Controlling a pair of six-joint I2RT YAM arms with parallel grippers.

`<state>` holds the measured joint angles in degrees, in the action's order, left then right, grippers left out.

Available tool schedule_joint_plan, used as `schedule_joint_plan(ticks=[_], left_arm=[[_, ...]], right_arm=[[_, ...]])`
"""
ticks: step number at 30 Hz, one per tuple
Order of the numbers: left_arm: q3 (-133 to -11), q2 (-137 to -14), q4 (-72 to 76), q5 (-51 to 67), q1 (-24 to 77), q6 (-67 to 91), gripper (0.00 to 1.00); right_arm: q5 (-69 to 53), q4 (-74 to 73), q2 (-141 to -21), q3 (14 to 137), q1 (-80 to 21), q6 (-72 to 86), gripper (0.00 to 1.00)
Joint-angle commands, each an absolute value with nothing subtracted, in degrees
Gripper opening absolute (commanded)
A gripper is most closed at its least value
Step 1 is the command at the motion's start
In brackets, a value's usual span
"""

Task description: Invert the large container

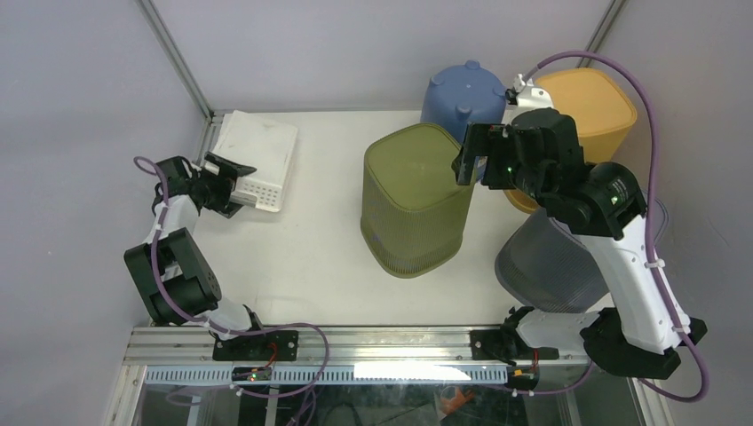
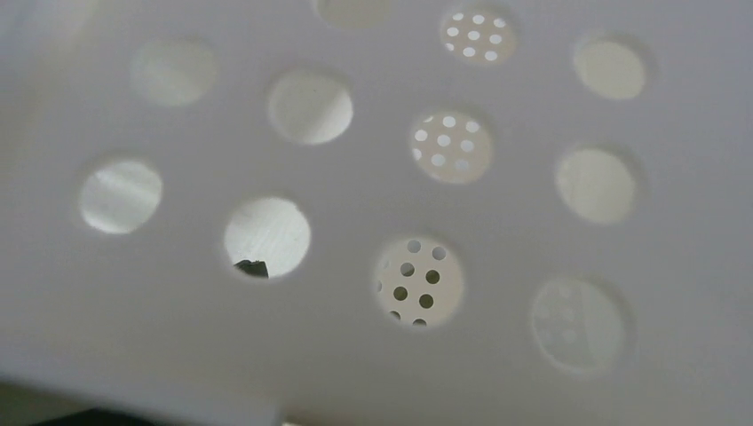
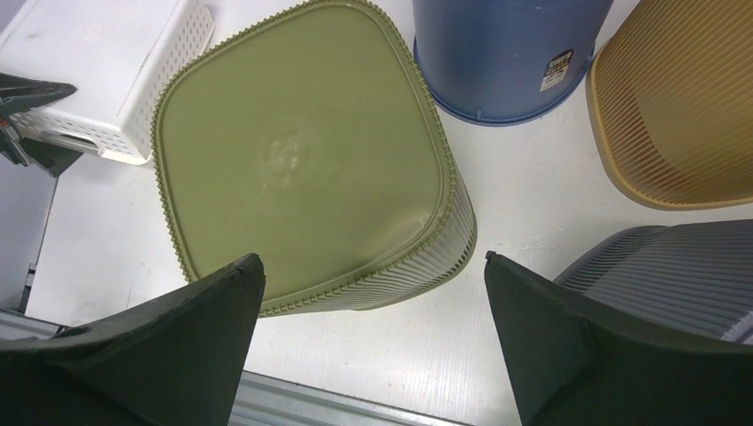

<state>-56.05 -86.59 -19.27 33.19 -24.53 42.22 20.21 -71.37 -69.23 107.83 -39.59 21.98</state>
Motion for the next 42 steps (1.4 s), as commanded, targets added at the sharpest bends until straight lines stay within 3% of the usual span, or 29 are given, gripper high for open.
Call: schedule_joint_plan(ticks=[1, 7, 10, 13, 19, 32, 39, 42], left_arm=[[-52.8, -84.8, -10.9, 41.0, -25.6, 60.3, 0.99], [-49.1, -80.1, -14.1, 34.4, -25.7, 72.2, 0.99], [-57.1, -81.4, -34.5, 22.5, -25.6, 69.5, 0.99], [-64.2, -88.2, -50.8, 16.1, -25.6, 64.9, 0.99], [-71.6, -102.8, -63.6, 15.9, -25.2, 53.9, 0.99], [-76.0, -98.0, -56.6, 16.6, -20.8, 45.6, 0.99], [-79.2, -84.3, -53.6, 10.7, -18.2, 38.5, 0.99], [-81.1, -76.9, -49.8, 13.9, -17.5, 31.8, 0.99]], right_arm=[[20.0, -68.3, -67.4, 107.6, -39.7, 22.8, 0.99], [19.6, -67.9, -67.2, 106.8, -39.7, 23.0, 0.99], [19.9, -67.9, -67.1, 106.6, -39.8, 23.1, 0.99], [19.7, -67.5, -67.2, 106.3, -39.7, 23.0, 0.99], [18.2, -66.3, -67.7, 105.6, -39.7, 23.0, 0.99], [17.7, -66.0, -67.5, 104.4, -39.7, 24.3, 0.99], [19.3, -66.4, -67.7, 105.5, -39.8, 23.2, 0.99], [20.5, -66.6, -68.0, 106.5, -39.8, 21.9, 0.99]])
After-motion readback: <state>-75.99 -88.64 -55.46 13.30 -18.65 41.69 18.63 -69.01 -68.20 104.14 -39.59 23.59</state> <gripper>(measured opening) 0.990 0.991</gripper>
